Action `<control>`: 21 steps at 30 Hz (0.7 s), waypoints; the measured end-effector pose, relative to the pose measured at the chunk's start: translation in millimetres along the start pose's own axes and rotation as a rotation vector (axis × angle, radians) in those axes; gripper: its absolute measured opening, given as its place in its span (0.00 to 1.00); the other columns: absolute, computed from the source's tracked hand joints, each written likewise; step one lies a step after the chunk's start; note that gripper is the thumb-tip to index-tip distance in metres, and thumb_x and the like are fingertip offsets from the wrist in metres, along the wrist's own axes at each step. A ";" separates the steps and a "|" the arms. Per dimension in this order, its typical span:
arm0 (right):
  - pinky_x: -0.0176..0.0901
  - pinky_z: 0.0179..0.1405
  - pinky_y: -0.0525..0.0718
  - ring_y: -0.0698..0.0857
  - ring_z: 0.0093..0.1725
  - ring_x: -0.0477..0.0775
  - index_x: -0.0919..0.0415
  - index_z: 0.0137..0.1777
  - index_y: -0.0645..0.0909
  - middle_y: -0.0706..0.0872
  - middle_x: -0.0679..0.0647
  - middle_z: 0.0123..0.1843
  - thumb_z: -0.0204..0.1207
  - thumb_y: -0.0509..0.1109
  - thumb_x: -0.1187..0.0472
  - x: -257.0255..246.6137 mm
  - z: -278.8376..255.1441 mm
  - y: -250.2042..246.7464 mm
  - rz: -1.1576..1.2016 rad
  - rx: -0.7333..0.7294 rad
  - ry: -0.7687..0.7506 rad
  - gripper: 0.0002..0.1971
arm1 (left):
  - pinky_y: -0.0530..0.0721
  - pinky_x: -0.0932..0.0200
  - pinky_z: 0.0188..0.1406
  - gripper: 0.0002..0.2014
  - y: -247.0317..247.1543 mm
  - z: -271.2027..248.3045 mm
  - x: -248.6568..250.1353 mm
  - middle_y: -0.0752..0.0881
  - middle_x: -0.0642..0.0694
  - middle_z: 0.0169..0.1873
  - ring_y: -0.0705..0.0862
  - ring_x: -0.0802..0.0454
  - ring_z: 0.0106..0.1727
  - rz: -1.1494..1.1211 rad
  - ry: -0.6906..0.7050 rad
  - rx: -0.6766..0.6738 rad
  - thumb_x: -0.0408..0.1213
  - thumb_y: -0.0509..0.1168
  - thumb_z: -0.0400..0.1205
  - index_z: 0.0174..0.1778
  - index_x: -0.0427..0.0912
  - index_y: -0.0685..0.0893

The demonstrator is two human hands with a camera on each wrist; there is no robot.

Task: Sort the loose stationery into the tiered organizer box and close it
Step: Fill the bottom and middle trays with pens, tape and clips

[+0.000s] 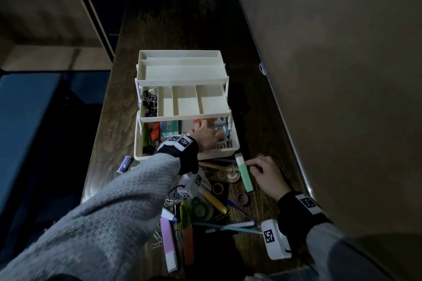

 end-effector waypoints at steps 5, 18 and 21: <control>0.38 0.67 0.69 0.75 0.67 0.58 0.61 0.60 0.84 0.74 0.60 0.63 0.83 0.60 0.66 -0.7 2.2 -4.0 0.009 0.011 -0.013 0.13 | 0.62 0.34 0.74 0.21 -2.9 -8.3 1.4 0.62 0.41 0.75 0.63 0.37 0.74 0.025 0.052 0.009 0.57 0.47 0.86 0.66 0.56 0.80; 0.41 0.53 0.75 0.80 0.56 0.57 0.62 0.54 0.85 0.79 0.57 0.53 0.82 0.62 0.67 1.6 -7.9 18.1 -0.058 -0.025 -0.072 0.10 | 0.77 0.66 0.39 0.10 -22.8 -145.4 -61.2 0.84 0.54 0.48 0.82 0.60 0.42 -0.286 0.181 0.464 0.45 0.61 0.84 0.50 0.47 0.86; 0.42 0.53 0.76 0.81 0.56 0.57 0.61 0.52 0.85 0.83 0.59 0.54 0.81 0.62 0.67 -1.2 -13.9 29.6 -0.049 -0.059 -0.079 0.10 | 0.81 0.57 0.42 0.09 -3.4 -173.4 -90.2 0.88 0.51 0.43 0.84 0.55 0.42 -0.279 0.082 0.473 0.43 0.63 0.84 0.48 0.44 0.88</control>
Point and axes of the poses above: each hand's wrist, its own z-axis towards the middle knuckle, its own y-axis out of the palm, x = y × z, the point moved 8 cm from there along z, towards the middle knuckle
